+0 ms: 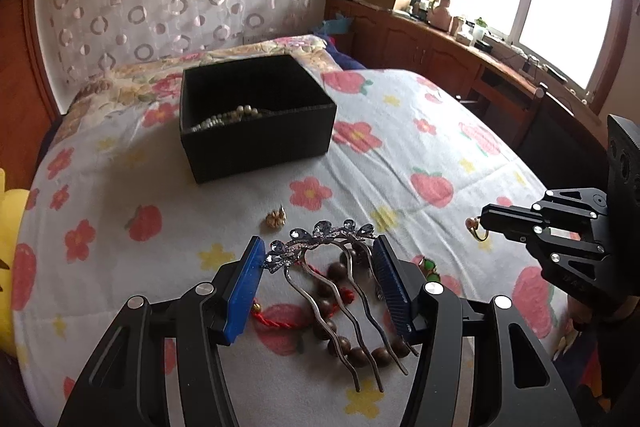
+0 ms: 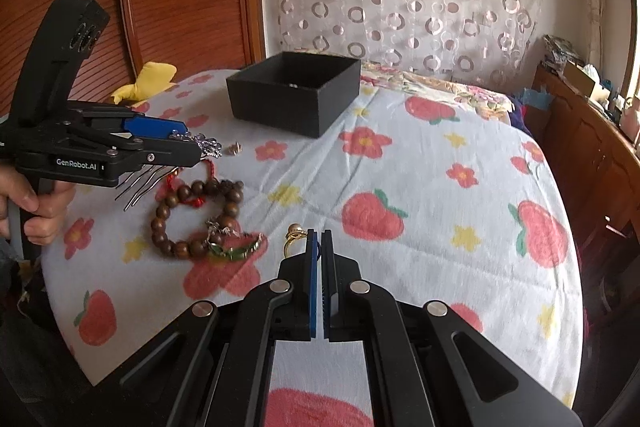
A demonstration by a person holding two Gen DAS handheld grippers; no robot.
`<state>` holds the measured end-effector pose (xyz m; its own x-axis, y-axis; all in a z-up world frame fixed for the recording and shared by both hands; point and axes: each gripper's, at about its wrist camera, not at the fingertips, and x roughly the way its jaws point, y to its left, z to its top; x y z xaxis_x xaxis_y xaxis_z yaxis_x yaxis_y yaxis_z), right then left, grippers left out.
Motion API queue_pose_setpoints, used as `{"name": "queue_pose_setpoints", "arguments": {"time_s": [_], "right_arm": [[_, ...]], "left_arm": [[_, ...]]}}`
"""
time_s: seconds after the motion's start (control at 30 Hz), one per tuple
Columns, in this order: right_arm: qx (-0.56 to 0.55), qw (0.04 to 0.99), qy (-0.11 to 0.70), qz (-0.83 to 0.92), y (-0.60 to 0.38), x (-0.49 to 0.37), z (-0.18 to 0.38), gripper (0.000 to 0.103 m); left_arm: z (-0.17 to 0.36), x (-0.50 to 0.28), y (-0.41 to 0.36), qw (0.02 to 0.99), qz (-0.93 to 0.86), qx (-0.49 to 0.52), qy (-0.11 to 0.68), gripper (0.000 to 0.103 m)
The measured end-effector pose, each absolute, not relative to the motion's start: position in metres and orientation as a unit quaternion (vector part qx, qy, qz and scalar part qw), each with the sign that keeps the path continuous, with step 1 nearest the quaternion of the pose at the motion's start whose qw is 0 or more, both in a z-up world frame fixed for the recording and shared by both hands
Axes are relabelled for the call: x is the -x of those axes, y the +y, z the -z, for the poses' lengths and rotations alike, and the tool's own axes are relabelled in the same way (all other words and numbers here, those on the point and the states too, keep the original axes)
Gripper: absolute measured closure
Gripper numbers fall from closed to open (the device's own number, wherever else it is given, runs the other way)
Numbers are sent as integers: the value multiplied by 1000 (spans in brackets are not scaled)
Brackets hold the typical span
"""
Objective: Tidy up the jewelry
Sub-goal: 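Carry the hair comb and gold ring into the black box and open both grippers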
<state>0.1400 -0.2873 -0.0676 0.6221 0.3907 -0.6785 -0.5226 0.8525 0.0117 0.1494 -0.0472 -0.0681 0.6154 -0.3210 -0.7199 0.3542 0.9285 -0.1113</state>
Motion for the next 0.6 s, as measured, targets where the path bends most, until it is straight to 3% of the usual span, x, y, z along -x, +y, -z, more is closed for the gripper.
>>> {"name": "queue_pose_setpoints", "arguments": {"time_s": [0.6], "right_arm": [[97,908,305,-271,-253,-180,20,101]], "left_arm": [[30,-203,-37,921,153,-23,357,50]]}}
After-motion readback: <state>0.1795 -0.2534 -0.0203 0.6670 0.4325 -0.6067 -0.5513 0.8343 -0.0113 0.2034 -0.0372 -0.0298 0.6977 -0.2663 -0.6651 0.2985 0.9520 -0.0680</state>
